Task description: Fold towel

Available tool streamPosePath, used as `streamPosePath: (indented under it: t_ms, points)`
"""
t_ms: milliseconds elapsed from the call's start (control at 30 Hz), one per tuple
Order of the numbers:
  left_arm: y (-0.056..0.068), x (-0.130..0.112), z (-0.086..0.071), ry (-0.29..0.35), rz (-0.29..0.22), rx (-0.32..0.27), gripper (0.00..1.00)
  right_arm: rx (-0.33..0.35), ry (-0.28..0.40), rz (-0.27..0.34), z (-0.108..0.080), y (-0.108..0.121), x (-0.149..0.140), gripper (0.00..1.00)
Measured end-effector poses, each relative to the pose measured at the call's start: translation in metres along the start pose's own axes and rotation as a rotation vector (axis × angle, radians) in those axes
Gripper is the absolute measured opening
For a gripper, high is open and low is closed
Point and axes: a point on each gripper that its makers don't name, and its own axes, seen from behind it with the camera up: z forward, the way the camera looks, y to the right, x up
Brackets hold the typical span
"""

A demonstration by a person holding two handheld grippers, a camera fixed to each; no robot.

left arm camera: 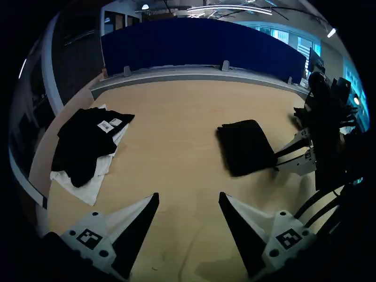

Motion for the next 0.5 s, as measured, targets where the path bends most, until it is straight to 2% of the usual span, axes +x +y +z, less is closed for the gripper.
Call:
streamPosePath:
  t_ms: [267, 500]
  points:
    - [-0.0005, 0.0012, -0.0001, 0.000, 0.000, -0.001, 0.95, -0.002, -0.005, 0.015, 0.0018, 0.0010, -0.0009, 0.29]
    - [0.0003, 0.0015, 0.0009, 0.000, 0.001, -0.001, 0.94, -0.002, -0.002, 0.023, 0.0000, 0.0009, -0.0016, 0.15]
